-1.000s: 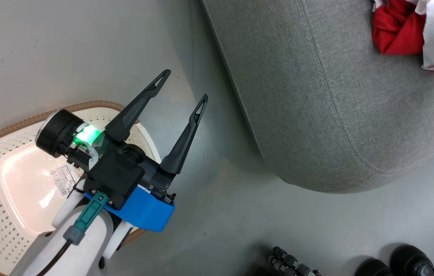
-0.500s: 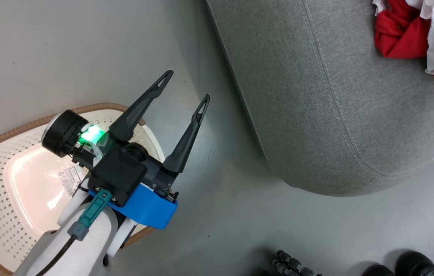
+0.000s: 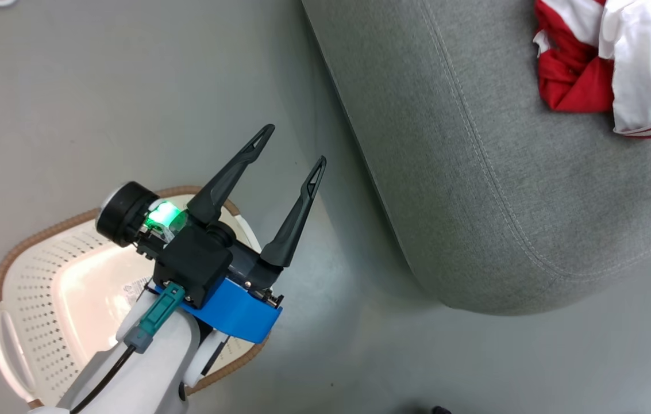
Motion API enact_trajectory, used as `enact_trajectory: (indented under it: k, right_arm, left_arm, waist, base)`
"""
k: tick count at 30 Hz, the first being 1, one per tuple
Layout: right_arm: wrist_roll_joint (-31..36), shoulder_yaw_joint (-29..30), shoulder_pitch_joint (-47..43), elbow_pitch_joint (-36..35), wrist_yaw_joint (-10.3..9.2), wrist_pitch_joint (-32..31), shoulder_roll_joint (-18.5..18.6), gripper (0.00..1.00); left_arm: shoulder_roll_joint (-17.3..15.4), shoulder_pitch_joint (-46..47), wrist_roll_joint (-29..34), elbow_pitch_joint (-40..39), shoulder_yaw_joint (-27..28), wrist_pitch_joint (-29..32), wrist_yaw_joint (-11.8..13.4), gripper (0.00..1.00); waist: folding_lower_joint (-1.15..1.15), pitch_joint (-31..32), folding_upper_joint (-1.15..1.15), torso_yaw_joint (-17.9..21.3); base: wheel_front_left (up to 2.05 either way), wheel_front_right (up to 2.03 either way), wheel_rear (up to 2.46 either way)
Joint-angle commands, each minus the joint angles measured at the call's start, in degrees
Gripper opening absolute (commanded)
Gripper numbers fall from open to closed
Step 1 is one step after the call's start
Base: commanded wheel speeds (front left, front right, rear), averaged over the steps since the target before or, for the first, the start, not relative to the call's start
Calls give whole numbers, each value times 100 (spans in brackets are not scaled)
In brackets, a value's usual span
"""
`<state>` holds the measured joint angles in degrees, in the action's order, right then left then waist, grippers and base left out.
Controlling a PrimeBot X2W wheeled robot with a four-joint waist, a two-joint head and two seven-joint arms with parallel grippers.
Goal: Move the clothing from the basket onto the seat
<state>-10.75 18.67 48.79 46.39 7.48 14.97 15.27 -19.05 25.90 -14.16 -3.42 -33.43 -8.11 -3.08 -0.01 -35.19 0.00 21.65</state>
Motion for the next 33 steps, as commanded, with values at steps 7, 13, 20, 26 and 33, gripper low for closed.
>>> enact_trajectory:
  k: [7,13,20,26,33]
  right_arm:
    - [89,138,-508,-268,3,31,41,100]
    - [140,233,-1031,-501,3,31,-51,100]
    - [78,301,-1522,-536,3,-50,-108,100]
    - [3,275,-1923,-808,3,-66,-151,100]
    - [-95,185,-2568,-1527,3,-171,-200,100]
  left_arm:
    - [224,-148,-191,475,-34,-326,13,100]
    - [407,-350,-369,922,-14,-537,59,100]
    - [585,-595,-502,1271,47,-671,44,100]
    - [767,-776,-548,1429,148,-713,29,100]
    - [999,-1117,-527,1477,506,-712,-1,100]
  waist:
    - [1,614,0,-248]
    - [1,1090,0,-413]
    - [1,1567,0,-579]
    - [1,1911,0,-785]
    - [1,2279,0,-1131]
  base:
    - [0,0,0]
    - [0,0,0]
    - [0,0,0]
    - [0,0,0]
    - [0,0,0]
